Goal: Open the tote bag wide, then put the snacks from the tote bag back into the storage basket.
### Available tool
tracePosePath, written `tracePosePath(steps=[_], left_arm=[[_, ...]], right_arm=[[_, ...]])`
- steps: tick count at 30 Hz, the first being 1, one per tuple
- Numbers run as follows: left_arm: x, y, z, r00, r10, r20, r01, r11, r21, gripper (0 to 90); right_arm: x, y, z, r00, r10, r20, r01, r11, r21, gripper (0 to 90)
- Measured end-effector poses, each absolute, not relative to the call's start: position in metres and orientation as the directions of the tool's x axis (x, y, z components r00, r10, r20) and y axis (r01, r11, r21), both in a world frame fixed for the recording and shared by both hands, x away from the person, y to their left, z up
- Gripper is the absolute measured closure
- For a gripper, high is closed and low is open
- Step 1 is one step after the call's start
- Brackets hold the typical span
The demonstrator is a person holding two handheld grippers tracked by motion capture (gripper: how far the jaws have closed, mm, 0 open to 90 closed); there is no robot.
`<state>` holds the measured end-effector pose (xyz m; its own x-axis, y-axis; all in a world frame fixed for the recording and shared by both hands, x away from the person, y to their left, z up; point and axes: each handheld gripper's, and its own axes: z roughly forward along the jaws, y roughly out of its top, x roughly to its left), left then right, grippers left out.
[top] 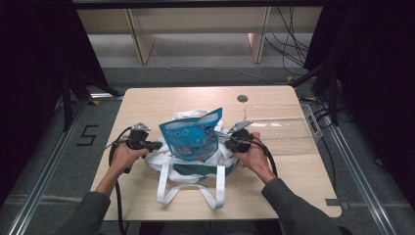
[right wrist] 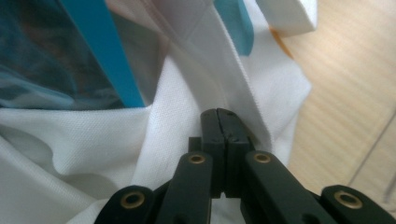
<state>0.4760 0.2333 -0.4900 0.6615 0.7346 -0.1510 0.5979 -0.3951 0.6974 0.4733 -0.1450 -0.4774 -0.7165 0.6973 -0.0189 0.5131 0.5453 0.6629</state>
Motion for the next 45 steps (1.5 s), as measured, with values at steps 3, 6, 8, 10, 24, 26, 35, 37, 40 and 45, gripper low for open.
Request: tracePosePath(steps=[3,6,8,10,24,26,35,37,40,45], left_arm=[[0.476,0.231,-0.495,0.660,0.736,-0.151,0.598,-0.392,0.699,89.3],[0.475,0.232,-0.491,0.662,0.735,-0.147,0.593,-0.393,0.703,88.8],[0.473,0.234,-0.487,0.652,0.743,-0.150,0.590,-0.373,0.716,84.7],[0.469,0.234,-0.482,0.633,0.754,-0.176,0.591,-0.324,0.738,77.3],[0.422,0.247,-0.434,0.591,0.781,-0.201,0.554,-0.212,0.805,39.4],[0.412,0.246,-0.432,0.588,0.782,-0.205,0.561,-0.212,0.800,35.8],[0.379,0.237,-0.432,0.606,0.778,-0.163,0.540,-0.252,0.803,26.5],[0.373,0.237,-0.433,0.596,0.785,-0.166,0.542,-0.241,0.805,26.5],[0.365,0.237,-0.435,0.594,0.795,-0.124,0.529,-0.270,0.805,26.4],[0.354,0.235,-0.440,0.591,0.796,-0.134,0.532,-0.259,0.806,25.4]], right_arm=[[0.477,-0.149,-0.487,-0.704,0.710,0.028,0.535,0.504,0.678,90.0],[0.477,-0.150,-0.489,-0.700,0.712,0.053,0.548,0.488,0.680,90.0],[0.477,-0.152,-0.487,-0.701,0.710,0.064,0.546,0.478,0.688,88.9],[0.474,-0.154,-0.480,-0.699,0.709,0.091,0.553,0.456,0.698,82.9],[0.448,-0.178,-0.424,-0.747,0.659,0.093,0.498,0.460,0.735,47.4],[0.445,-0.180,-0.420,-0.738,0.666,0.110,0.520,0.455,0.723,45.5],[0.443,-0.186,-0.395,-0.763,0.644,0.053,0.471,0.497,0.729,35.3],[0.441,-0.184,-0.390,-0.780,0.625,0.022,0.435,0.516,0.738,33.1],[0.436,-0.183,-0.375,-0.797,0.605,0.001,0.415,0.546,0.728,30.2],[0.437,-0.182,-0.352,-0.815,0.577,-0.047,0.368,0.579,0.727,27.1]])
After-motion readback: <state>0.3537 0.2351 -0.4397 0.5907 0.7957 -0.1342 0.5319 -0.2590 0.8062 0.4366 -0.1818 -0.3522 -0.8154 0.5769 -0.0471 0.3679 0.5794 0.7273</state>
